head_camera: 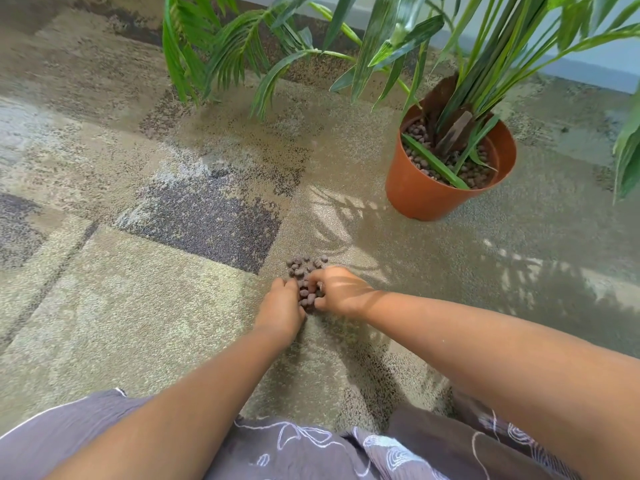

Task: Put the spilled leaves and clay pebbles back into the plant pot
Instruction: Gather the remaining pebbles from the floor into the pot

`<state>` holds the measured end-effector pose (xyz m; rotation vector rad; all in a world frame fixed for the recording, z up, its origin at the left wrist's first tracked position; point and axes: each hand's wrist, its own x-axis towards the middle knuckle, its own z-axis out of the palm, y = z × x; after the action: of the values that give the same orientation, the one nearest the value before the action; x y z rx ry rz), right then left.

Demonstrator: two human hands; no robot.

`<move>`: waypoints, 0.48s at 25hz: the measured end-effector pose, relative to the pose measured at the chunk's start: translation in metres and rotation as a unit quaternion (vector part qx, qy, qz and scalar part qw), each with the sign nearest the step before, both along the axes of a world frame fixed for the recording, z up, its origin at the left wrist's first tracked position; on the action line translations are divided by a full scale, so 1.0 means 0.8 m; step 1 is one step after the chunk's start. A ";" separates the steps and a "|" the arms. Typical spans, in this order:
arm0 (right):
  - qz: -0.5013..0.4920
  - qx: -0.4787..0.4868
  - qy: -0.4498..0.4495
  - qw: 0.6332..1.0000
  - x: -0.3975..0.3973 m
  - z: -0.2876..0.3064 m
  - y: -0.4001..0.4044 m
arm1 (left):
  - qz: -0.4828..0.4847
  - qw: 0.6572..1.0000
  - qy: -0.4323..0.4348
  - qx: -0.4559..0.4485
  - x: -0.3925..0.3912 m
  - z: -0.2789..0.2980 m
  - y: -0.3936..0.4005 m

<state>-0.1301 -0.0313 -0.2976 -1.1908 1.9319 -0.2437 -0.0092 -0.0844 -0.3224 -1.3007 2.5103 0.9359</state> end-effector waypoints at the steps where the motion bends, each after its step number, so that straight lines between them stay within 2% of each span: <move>1: -0.002 0.001 -0.003 1.000 -0.003 0.001 0.001 | -0.003 1.000 0.007 -0.002 0.001 0.000 0.000; 7: 0.012 0.010 0.020 1.000 -0.031 0.018 0.013 | 0.028 0.999 0.037 -0.019 0.002 -0.002 -0.003; 12: -0.040 -0.036 0.025 0.998 -0.072 0.083 -0.023 | 0.059 0.995 0.083 -0.007 -0.041 0.030 -0.034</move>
<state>-0.1878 -0.0497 -0.2314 -1.1764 2.0318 -0.3311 -0.0417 -0.1120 -0.2988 -1.4467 2.5899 1.0960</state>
